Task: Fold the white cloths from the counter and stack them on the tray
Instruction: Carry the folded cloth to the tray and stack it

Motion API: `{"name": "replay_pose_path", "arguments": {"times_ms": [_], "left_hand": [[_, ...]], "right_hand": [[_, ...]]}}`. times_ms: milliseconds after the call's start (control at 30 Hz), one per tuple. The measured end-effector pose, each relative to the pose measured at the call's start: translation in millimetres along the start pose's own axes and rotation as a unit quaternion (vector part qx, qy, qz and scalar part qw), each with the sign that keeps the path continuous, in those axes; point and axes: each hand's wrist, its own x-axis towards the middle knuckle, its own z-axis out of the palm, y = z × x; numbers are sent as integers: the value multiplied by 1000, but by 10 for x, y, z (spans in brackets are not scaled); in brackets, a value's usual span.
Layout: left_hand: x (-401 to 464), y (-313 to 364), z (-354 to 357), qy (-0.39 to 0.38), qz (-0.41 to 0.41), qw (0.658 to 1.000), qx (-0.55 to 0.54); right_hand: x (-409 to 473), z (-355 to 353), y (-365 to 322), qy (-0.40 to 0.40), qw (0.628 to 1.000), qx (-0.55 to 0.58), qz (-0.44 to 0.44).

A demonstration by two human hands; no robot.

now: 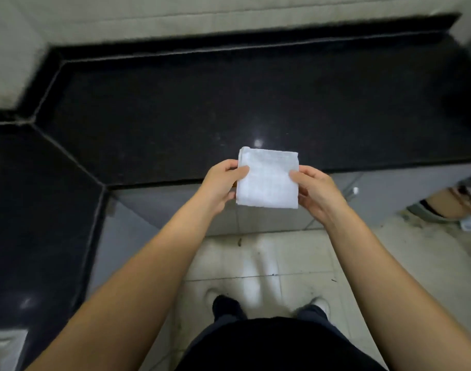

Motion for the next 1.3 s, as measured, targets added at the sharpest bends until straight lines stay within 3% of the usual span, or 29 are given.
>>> {"name": "replay_pose_path", "arguments": {"times_ms": [333,600,867,1300], "left_hand": [[-171,-248,3416,-206,-7,975,81],[-156,-74,5233,-273,7,956,107],[520,601,6624,-286,53,955,60],[1897,2595,8463,-243,206,946,63]], "right_hand": [[-820,-3271,-20,195,977,84,-29],[-1022,-4805,-395,281,949,127,-70],[-250,-6095,-1380,309,935,84,-150],[1390,-7740,-3650,277,929,-13,-245]]}}
